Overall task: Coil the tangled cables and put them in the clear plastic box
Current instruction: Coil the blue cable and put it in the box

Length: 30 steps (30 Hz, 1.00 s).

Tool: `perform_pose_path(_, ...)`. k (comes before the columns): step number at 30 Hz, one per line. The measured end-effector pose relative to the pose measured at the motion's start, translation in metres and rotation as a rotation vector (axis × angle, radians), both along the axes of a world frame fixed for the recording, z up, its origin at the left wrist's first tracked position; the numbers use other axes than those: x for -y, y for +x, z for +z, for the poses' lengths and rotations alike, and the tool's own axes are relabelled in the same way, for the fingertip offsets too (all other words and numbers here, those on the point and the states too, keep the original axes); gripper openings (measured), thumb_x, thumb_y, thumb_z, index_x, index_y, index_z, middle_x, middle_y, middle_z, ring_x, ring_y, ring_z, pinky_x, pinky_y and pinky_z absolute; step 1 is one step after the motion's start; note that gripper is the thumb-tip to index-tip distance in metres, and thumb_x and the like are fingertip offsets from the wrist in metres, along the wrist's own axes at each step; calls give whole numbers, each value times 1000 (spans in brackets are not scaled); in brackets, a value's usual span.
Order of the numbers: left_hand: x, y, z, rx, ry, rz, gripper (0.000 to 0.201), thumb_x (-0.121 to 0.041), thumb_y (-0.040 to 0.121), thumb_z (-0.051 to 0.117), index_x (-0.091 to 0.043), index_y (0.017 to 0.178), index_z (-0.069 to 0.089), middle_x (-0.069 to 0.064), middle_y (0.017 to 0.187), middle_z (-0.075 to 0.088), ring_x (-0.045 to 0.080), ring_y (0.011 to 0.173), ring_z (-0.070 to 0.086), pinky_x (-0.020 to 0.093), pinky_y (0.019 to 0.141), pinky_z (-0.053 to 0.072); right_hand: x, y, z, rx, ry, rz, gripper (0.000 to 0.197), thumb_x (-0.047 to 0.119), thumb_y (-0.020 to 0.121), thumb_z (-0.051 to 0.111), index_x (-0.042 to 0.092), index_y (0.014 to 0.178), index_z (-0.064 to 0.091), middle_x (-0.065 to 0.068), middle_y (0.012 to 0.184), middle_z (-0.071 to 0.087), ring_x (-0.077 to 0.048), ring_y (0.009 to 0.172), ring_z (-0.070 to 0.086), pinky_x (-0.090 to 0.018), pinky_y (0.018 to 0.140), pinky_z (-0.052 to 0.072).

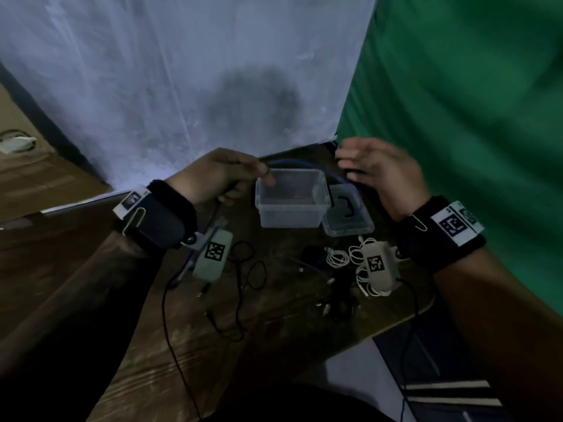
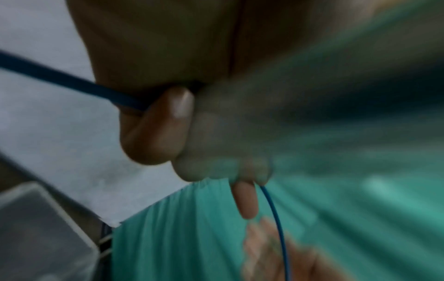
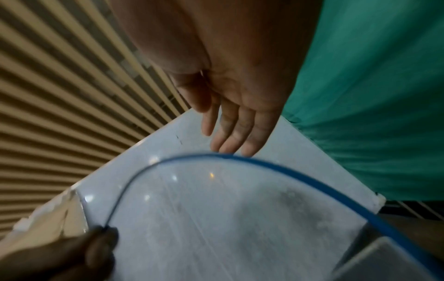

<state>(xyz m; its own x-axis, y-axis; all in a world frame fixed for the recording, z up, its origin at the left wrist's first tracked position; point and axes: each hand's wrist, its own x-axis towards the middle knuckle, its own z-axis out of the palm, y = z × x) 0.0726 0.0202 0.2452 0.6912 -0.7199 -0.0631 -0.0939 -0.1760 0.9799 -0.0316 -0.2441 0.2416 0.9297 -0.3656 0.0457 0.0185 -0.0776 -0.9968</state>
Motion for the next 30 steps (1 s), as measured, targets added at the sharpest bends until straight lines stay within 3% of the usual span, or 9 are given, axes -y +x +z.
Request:
perform_pose_path(6, 31, -26, -5, 233, 164, -132, 22, -14, 97, 55, 1, 94, 72, -9, 40, 45, 2, 35, 32, 15, 40, 28, -38, 2, 2, -41, -426, 354, 16, 31, 96, 59, 20, 105, 67, -3, 100, 73, -15, 90, 69, -32, 85, 52)
perform_pose_path(9, 36, -30, -14, 254, 162, -148, 24, -15, 97, 54, 2, 93, 70, -15, 42, 51, -2, 35, 38, 8, 41, 29, -55, -2, -12, -150, -585, 455, 17, 31, 97, 59, 17, 96, 69, 2, 80, 69, -3, 64, 63, -27, 65, 50)
perform_pose_path(14, 12, -18, -50, 210, 236, -59, 29, -27, 98, 52, -24, 76, 70, -12, 48, 49, 3, 43, 40, 17, 45, 35, -25, -3, -8, -34, -565, 113, 20, 28, 96, 60, 13, 89, 71, 3, 83, 72, -10, 77, 66, -37, 73, 49)
perform_pose_path(16, 0, -19, -63, 170, 217, -25, 40, -26, 99, 48, -32, 64, 68, -12, 50, 48, 3, 48, 39, 21, 49, 34, -2, -3, -8, -48, -466, -47, 22, 30, 97, 58, 17, 82, 67, 21, 60, 64, 6, 54, 57, -30, 56, 39)
perform_pose_path(19, -13, -22, -78, -71, 109, 58, 45, -26, 100, 46, -27, 60, 66, -10, 51, 45, 8, 47, 37, 23, 47, 31, 30, -1, -19, -97, -228, -252, 25, 29, 97, 56, 19, 74, 62, 18, 41, 45, 3, 36, 40, -23, 48, 28)
perform_pose_path(22, -19, -21, -85, -253, -4, 156, 39, -25, 98, 49, -20, 64, 68, -4, 50, 40, 12, 43, 32, 21, 42, 25, 36, -2, -36, -241, -239, -164, 20, 22, 94, 57, 18, 75, 64, 7, 52, 51, -12, 45, 45, -23, 48, 34)
perform_pose_path(24, -18, -17, -83, -190, 58, 152, 37, -29, 97, 52, -22, 64, 67, -3, 50, 38, 14, 43, 29, 21, 44, 22, 30, -3, -50, -342, -559, -61, 13, 20, 93, 58, 18, 89, 70, 1, 81, 65, -17, 71, 59, -25, 63, 42)
perform_pose_path(27, -9, -18, -74, 7, 234, 68, 41, -27, 97, 53, -27, 59, 68, -8, 47, 43, 9, 42, 33, 20, 43, 26, 3, -8, -56, -214, -785, 7, 34, 26, 94, 60, 18, 127, 61, 3, 128, 57, -12, 115, 54, -22, 93, 38)
perform_pose_path(30, 7, -24, -66, 145, 309, -38, 28, -24, 98, 54, -13, 80, 73, -12, 44, 50, 0, 40, 39, 14, 44, 32, -35, -12, -48, -239, -716, 339, 38, 36, 97, 56, 24, 134, 56, 9, 126, 59, -6, 114, 54, -28, 96, 44)
